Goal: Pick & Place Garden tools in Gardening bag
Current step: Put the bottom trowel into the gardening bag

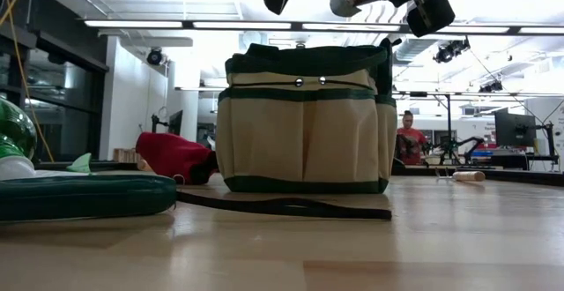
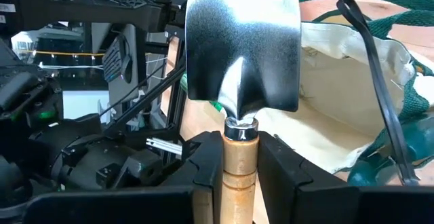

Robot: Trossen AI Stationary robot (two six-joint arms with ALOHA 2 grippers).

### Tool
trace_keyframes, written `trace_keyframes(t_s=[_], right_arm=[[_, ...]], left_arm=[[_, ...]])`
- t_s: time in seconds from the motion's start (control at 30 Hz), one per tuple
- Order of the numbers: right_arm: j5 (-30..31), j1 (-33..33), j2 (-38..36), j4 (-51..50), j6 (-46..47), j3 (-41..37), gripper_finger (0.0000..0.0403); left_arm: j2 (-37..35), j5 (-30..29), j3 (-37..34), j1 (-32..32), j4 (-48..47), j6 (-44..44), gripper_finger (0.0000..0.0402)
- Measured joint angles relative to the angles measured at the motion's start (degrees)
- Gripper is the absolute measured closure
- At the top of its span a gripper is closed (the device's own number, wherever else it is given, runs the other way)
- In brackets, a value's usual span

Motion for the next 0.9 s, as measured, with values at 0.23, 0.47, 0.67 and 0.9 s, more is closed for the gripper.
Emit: trace_keyframes(t_s=[0.23,0.47,0.67,0.9], right_arm=[[0.55,0.17,0.00,0.05,0.90,0.02,0.0346],[0.85,0.52,0.04,0.05,1.04,0.00,0.0346],[0.89,0.52,0.07,0.06,0.98,0.00,0.0346],[0.72,0.50,0.07,0.04,1.07,0.00,0.0346]], left_arm=[[0.06,-0.12,0.00,0.62,-0.44,-0.04,0.0242],[0.74,-1.00,0.09,0.70,-0.09,0.58,0.0250],[0.74,-1.93,0.09,0.70,0.03,0.94,0.0305],[0.74,-1.95,0.09,0.55,0.41,1.60,0.0334]])
